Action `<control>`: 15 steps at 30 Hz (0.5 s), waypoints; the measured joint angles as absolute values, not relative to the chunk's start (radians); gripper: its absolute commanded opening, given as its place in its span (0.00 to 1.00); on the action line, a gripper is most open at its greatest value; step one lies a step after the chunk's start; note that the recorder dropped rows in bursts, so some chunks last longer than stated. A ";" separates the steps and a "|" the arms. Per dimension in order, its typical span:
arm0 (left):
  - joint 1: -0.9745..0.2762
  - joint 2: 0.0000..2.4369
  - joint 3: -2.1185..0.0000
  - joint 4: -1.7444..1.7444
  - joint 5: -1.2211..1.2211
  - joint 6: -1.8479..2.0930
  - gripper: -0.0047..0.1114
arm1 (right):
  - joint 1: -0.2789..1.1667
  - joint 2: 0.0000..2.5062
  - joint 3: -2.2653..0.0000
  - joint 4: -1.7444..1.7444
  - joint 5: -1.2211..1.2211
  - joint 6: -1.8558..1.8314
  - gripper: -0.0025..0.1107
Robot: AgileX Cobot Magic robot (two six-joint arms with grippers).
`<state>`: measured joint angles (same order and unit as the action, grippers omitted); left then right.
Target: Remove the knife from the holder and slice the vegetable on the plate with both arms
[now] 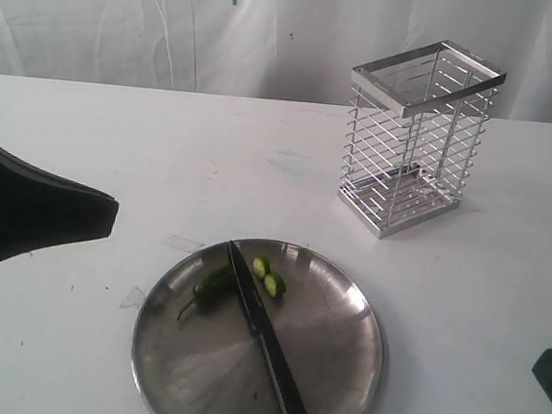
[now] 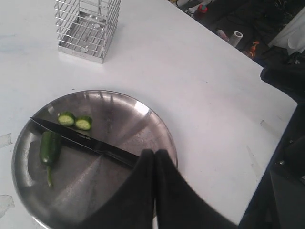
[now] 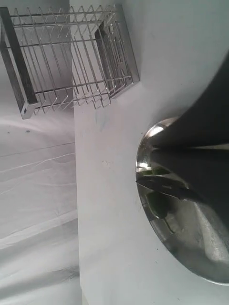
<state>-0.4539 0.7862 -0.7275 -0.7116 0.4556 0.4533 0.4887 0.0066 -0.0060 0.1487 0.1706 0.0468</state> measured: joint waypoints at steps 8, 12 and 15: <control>-0.454 0.786 -0.728 -0.712 0.456 0.453 0.04 | 0.489 0.007 -0.006 0.149 0.182 0.049 0.02; -0.468 0.747 -0.670 -0.565 0.323 0.396 0.04 | 0.369 0.007 -0.006 0.149 0.184 0.049 0.02; -0.497 0.651 -0.589 -0.369 0.185 0.189 0.04 | 0.227 0.007 -0.006 0.149 0.184 0.049 0.02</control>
